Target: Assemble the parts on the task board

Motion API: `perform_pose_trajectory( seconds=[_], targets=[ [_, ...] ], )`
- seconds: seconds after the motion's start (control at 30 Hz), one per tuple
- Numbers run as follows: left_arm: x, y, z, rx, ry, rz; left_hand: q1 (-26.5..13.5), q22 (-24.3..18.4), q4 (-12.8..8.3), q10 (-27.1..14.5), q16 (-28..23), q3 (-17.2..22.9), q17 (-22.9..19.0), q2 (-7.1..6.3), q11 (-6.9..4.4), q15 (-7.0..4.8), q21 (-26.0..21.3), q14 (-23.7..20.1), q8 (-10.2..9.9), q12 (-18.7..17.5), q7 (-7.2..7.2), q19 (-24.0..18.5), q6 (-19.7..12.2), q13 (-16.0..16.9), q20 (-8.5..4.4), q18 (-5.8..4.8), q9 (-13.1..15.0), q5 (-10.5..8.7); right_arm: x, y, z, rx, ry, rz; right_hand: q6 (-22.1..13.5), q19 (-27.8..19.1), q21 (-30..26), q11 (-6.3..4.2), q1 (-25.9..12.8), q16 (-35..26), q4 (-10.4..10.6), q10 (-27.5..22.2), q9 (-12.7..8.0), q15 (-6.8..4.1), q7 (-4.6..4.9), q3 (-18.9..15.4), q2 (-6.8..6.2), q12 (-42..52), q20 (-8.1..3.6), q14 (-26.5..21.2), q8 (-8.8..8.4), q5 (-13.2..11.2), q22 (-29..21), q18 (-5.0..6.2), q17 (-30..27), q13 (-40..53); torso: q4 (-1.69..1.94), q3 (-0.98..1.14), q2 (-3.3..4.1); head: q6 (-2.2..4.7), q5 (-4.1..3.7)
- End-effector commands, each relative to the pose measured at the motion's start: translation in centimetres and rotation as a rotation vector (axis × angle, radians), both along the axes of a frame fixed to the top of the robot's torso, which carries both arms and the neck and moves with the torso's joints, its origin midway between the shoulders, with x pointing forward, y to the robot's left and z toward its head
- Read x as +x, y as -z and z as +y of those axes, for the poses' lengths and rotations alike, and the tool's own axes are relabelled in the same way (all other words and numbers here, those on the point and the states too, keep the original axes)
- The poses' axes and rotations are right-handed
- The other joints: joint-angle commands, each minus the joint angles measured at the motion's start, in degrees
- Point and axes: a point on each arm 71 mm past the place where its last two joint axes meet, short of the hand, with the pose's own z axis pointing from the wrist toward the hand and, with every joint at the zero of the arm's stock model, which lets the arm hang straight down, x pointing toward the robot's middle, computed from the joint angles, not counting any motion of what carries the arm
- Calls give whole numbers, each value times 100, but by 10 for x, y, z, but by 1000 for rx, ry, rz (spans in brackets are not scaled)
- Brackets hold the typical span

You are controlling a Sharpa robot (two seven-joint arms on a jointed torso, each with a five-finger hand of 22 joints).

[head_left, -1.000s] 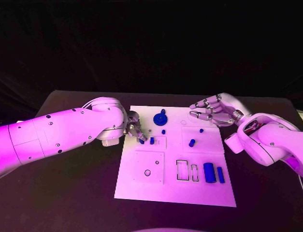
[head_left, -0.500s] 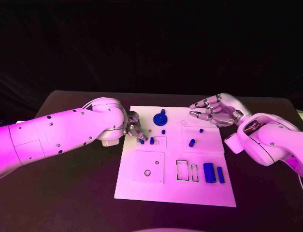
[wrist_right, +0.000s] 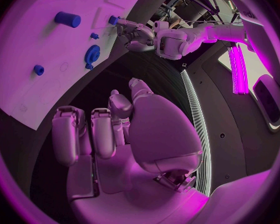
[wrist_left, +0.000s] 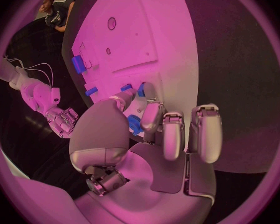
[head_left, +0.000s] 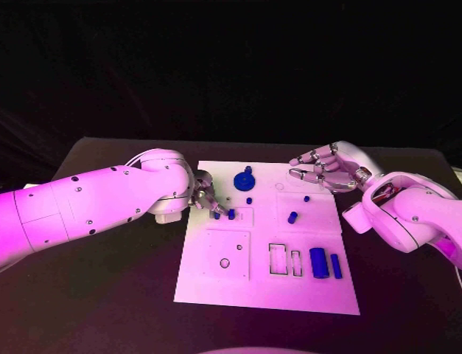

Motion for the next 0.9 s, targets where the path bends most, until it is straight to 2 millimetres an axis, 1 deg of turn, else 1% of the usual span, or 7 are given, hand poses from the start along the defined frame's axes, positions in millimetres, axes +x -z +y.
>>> perform_pose_trajectory(
  seconds=[0.03,0.13,0.5,0.6,0.7,0.8,0.9],
  targets=[
    [-2,5,2,42,-9,25,81,1265,119,35,18,-285,1505,91,-3,-53,30,592,16,25,-2,424,53,8,-44,-99,-8,6,-1,0,2,1,-18,-2,2,-36,-37,2,35,-31,-5,-55,8,-30,-19,-27,18,-16,7,341,-4,18,394,30,232,-5,5,-2,4,-1,-5],
    [-2,5,3,40,-14,19,108,1264,192,36,18,-404,1505,133,-7,-52,27,592,27,24,-2,423,66,9,-47,-98,-6,5,-1,0,2,1,-19,-2,2,-36,-37,2,35,-31,-5,-55,8,-30,-19,-27,18,-16,7,341,-4,18,394,30,232,-5,2,-5,3,0,-3],
    [-2,3,7,19,-23,-3,90,1247,244,25,18,-667,1505,172,-9,-53,6,592,55,-2,-5,411,70,-14,-49,-92,3,6,0,0,2,1,-18,-3,1,-45,-45,3,29,-36,0,-57,8,-29,-19,-33,19,-19,7,340,-5,29,383,33,226,-7,4,-8,2,4,-16],
    [-2,2,8,7,-25,-11,-42,1238,248,19,18,-1048,1505,215,-5,-51,-7,592,74,-14,-3,404,59,-23,-48,-89,9,5,0,0,2,1,-18,-3,0,-52,-51,3,29,-46,1,-60,8,-29,-19,-35,19,-28,8,337,-5,31,373,35,212,-13,2,-8,1,6,-16],
    [-3,1,9,-8,-29,-18,-205,1246,250,20,18,-1524,1505,329,4,-52,-3,592,97,-15,-4,409,43,-21,-48,-91,17,-8,0,0,2,0,-19,-3,-6,-56,-56,1,49,-51,-13,-67,7,-30,-19,-40,10,-36,8,335,-8,44,368,36,207,-18,6,-5,-1,6,-34],
    [-4,0,11,-22,-34,-21,-317,1246,254,19,18,-1807,1505,416,0,-49,-7,592,113,-19,1,408,33,-24,-48,-90,23,-14,0,1,2,-1,-19,-3,-6,-56,-56,1,49,-51,-13,-67,7,-30,-19,-40,10,-36,8,335,-8,44,368,36,207,-18,9,-4,-3,11,-55],
    [-5,-1,12,-32,-38,-26,-327,1244,251,17,18,-1900,1505,465,-2,-49,-10,592,121,-22,4,407,28,-27,-49,-89,26,-11,0,1,2,-1,-19,-3,-7,-56,-56,1,55,-53,-17,-68,7,-30,-20,-40,7,-38,8,335,-8,46,368,36,204,-19,8,-7,-2,16,-51]
  ],
)
